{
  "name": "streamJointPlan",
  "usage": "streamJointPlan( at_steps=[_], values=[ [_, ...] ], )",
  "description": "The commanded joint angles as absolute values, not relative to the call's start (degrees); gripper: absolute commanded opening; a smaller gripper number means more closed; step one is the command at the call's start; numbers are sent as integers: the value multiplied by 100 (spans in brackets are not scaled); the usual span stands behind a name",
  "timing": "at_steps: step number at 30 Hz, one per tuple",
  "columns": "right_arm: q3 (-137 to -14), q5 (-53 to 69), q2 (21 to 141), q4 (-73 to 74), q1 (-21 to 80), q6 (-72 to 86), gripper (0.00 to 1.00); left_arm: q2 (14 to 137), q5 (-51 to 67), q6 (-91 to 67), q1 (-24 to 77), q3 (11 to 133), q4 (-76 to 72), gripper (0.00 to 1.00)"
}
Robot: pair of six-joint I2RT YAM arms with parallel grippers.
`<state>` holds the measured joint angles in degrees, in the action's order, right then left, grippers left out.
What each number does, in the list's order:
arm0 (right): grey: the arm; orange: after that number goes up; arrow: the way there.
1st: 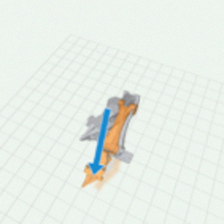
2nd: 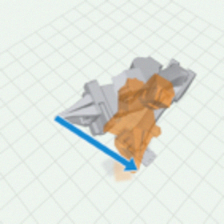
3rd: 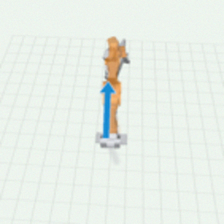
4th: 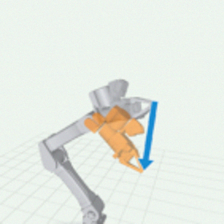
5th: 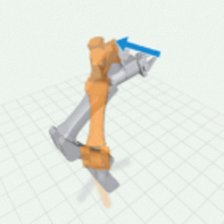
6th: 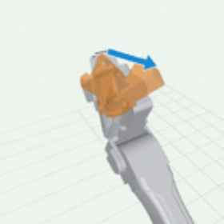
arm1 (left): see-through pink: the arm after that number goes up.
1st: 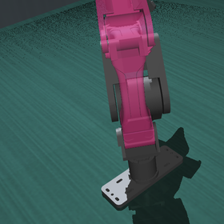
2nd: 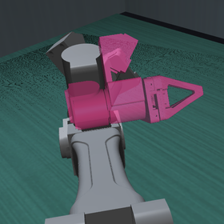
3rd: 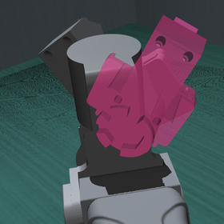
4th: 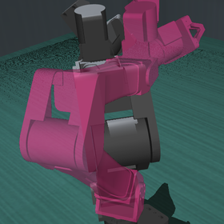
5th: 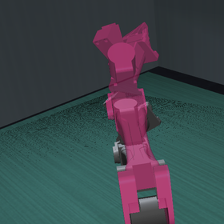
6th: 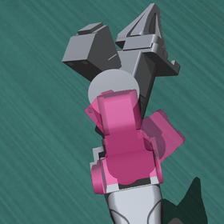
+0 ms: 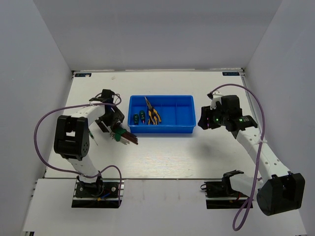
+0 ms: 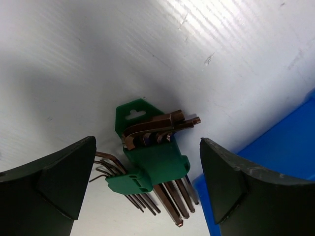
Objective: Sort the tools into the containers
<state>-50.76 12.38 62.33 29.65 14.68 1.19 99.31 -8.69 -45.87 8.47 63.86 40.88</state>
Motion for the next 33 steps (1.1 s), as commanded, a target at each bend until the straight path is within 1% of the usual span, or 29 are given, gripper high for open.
streamJointPlan(
  at_steps=[1, 5, 9, 13, 16, 21, 24, 25, 28, 29, 31, 32, 33],
  values=[
    [-5071, 1354, 6117, 2769, 1415, 219, 58, 9993, -738, -4465, 896, 6311, 3964, 95],
    [-5063, 1380, 6135, 2769, 1397, 167, 58, 10169, -791, -4342, 949, 6371, 4025, 95],
    [-5063, 1371, 6117, 2769, 1380, 167, 58, 10291, -966, -4280, 1002, 6433, 4139, 91],
    [-5063, 1371, 6091, 2769, 1345, 176, 58, 10406, -1204, -4280, 1063, 6486, 4394, 90],
    [-5071, 1397, 6056, 2760, 1319, 193, 58, 10459, -1345, -4280, 1063, 6364, 4395, 85],
    [-5071, 1433, 5994, 2769, 1292, 211, 58, 10748, -1625, -4228, 1063, 6231, 4543, 84],
    [-5063, 1450, 5959, 2768, 1266, 211, 58, 10819, -1678, -4228, 1116, 6179, 4544, 75],
    [-5063, 1450, 5950, 2769, 1257, 220, 58, 10819, -1679, -4228, 1116, 6179, 4544, 67],
    [-5054, 1485, 5924, 2768, 1248, 237, 58, 10767, -1679, -4228, 1116, 6100, 4482, 53],
    [-5062, 1494, 5915, 2777, 1231, 246, 58, 10714, -1679, -4228, 1116, 6047, 4482, 44],
    [-5054, 1520, 5906, 2769, 1213, 246, 58, 10662, -1679, -4228, 1116, 6047, 4552, 34],
    [-5054, 1538, 5898, 2769, 1204, 246, 58, 10548, -1679, -4228, 1047, 6047, 4605, 25],
    [-5054, 1538, 5897, 2786, 1195, 255, 58, 10469, -1731, -4175, 1046, 6047, 4605, 20]
  ],
)
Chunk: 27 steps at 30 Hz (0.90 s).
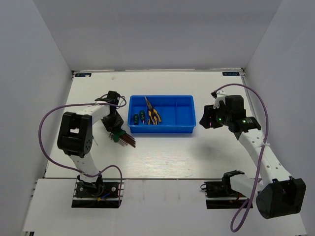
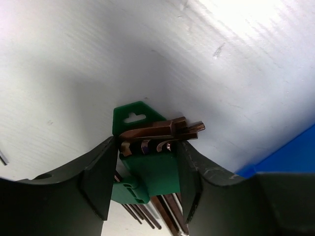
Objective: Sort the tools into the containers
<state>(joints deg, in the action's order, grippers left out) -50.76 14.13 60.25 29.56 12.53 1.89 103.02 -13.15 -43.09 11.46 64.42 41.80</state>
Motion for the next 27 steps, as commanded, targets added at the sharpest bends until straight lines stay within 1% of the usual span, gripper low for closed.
streamJointPlan(
  at_steps=[1, 2, 3, 4, 11, 27],
  values=[
    [-5045, 1564, 5897, 2769, 1213, 255, 58, 10381, -1731, -4088, 985, 6047, 4605, 16],
    [-5045, 1547, 5897, 2769, 1204, 264, 58, 10284, -1792, -4087, 984, 6047, 4605, 12],
    [-5071, 1556, 5897, 2769, 1204, 255, 58, 10092, -1793, -4026, 984, 6047, 4666, 4],
    [-5054, 1564, 5889, 2769, 1195, 255, 58, 10003, -1793, -3947, 984, 6047, 4667, 0],
    [-5045, 1582, 5871, 2786, 1178, 272, 58, 9361, -1846, -3841, 984, 6406, 4948, 0],
    [-5019, 1617, 5880, 2751, 1151, 247, 58, 8684, -1731, -3788, 1037, 6969, 5282, 0]
  ],
)
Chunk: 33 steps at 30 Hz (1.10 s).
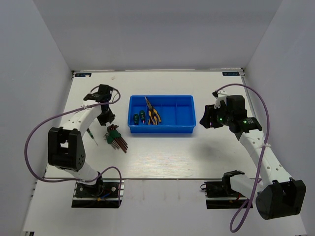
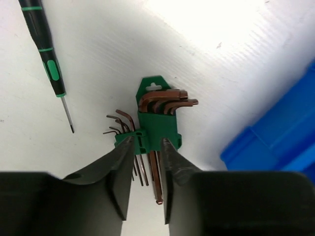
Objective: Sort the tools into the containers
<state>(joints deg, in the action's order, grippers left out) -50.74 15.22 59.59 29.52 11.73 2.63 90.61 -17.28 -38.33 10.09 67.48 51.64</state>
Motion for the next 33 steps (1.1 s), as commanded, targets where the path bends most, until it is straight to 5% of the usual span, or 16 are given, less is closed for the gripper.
streamJointPlan(
  at_steps=[1, 11, 14, 15, 18, 33],
  values=[
    [-5036, 1617, 5871, 2742, 1143, 290, 58, 8684, -1731, -3736, 1037, 6970, 5282, 0],
    [-5036, 1617, 5854, 2760, 1143, 290, 58, 8745, -1416, -3683, 1090, 6505, 5152, 2],
    [-5027, 1635, 5862, 2751, 1151, 299, 58, 8876, -1161, -3543, 1090, 6206, 5019, 32],
    [-5019, 1643, 5871, 2751, 1134, 290, 58, 8877, -1064, -3472, 1090, 6075, 4932, 62],
    [-5010, 1652, 5880, 2760, 1142, 307, 58, 8815, -809, -3410, 1090, 5907, 4816, 83],
    [-5019, 1679, 5897, 2769, 1125, 290, 58, 8710, 140, -4297, 1257, 5195, 4456, 86]
  ],
)
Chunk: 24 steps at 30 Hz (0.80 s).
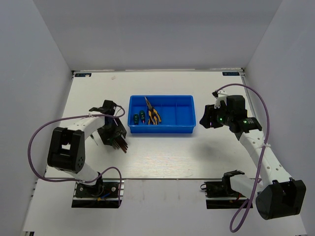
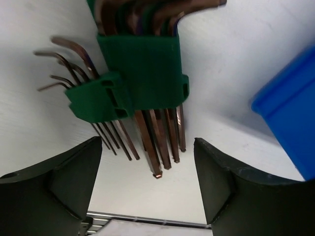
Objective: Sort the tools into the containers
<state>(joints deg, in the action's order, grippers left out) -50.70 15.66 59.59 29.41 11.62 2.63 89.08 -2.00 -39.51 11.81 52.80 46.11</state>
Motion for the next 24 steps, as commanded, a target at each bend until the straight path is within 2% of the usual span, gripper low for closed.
streamJointPlan(
  at_steps=[1, 11, 24],
  values=[
    [-5010, 1687, 5897, 2760, 1134, 290, 58, 8710, 210, -4367, 1257, 5194, 4456, 85],
    [-5018, 1705, 5845, 2777, 1116, 290, 58, 8525, 475, -4859, 1415, 5133, 4526, 83],
    [-4992, 1731, 5792, 2777, 1099, 273, 58, 8481, 580, -5309, 1573, 4588, 4166, 74]
  ],
)
